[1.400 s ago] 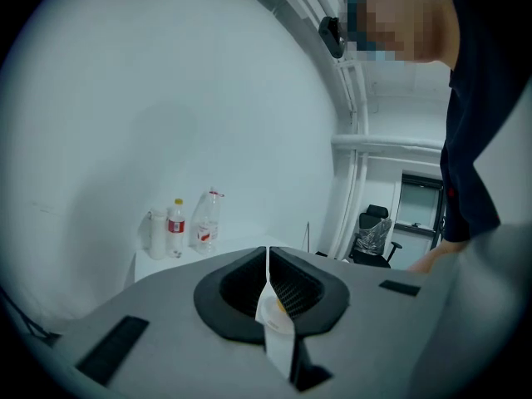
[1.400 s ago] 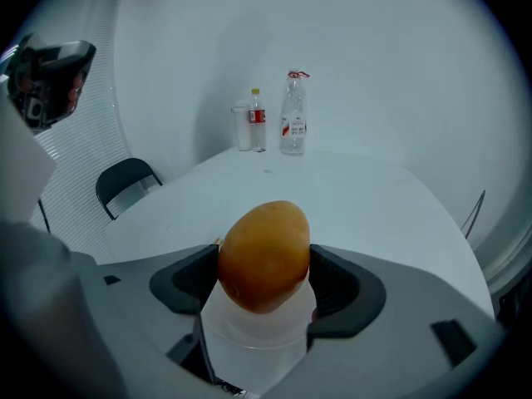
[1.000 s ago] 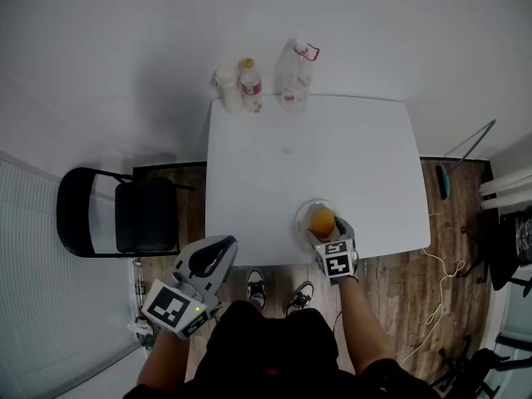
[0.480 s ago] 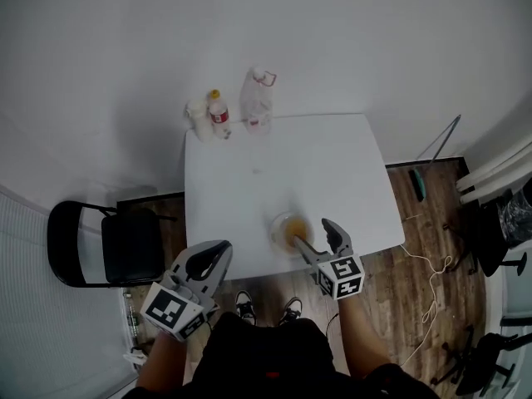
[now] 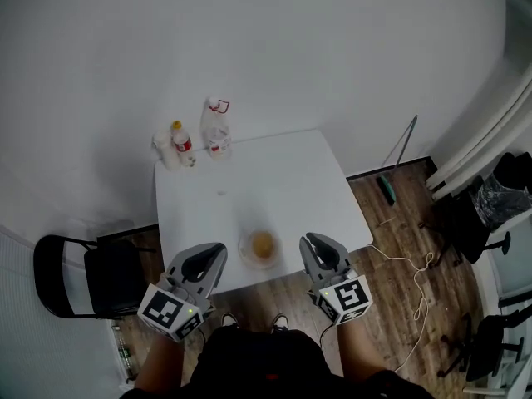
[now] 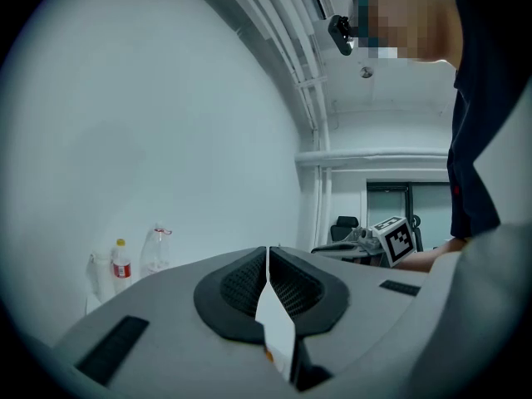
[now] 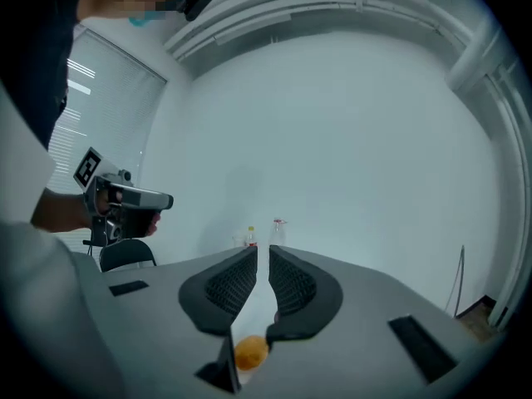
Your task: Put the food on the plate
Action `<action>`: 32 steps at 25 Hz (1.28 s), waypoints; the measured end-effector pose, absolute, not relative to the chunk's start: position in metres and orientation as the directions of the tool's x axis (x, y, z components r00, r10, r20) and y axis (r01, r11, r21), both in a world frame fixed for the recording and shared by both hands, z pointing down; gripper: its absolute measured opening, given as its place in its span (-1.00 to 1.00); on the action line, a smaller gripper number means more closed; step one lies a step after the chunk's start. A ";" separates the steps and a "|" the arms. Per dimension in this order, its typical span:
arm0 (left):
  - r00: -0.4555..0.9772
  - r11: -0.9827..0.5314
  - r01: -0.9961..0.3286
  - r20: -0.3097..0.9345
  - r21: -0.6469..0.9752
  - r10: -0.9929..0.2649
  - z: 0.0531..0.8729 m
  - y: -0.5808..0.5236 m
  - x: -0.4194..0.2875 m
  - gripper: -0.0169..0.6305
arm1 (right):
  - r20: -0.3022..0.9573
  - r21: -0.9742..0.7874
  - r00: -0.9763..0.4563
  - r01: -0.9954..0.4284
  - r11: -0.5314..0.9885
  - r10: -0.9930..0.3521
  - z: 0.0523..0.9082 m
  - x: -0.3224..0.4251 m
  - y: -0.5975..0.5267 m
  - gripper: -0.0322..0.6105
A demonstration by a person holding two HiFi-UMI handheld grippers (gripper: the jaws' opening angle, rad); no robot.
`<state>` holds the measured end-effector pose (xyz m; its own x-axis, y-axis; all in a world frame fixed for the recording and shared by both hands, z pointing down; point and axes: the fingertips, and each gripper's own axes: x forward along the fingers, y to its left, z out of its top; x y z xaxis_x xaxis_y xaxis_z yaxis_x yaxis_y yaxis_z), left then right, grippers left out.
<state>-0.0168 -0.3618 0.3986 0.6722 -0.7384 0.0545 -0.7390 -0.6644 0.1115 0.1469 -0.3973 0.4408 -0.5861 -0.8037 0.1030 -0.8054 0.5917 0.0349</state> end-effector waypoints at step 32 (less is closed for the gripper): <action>0.703 -0.699 -0.710 0.013 0.084 -0.712 0.375 -0.350 0.000 -0.85 | -0.020 0.117 -0.609 -0.789 0.603 -0.793 0.358 0.144 -0.367 -0.83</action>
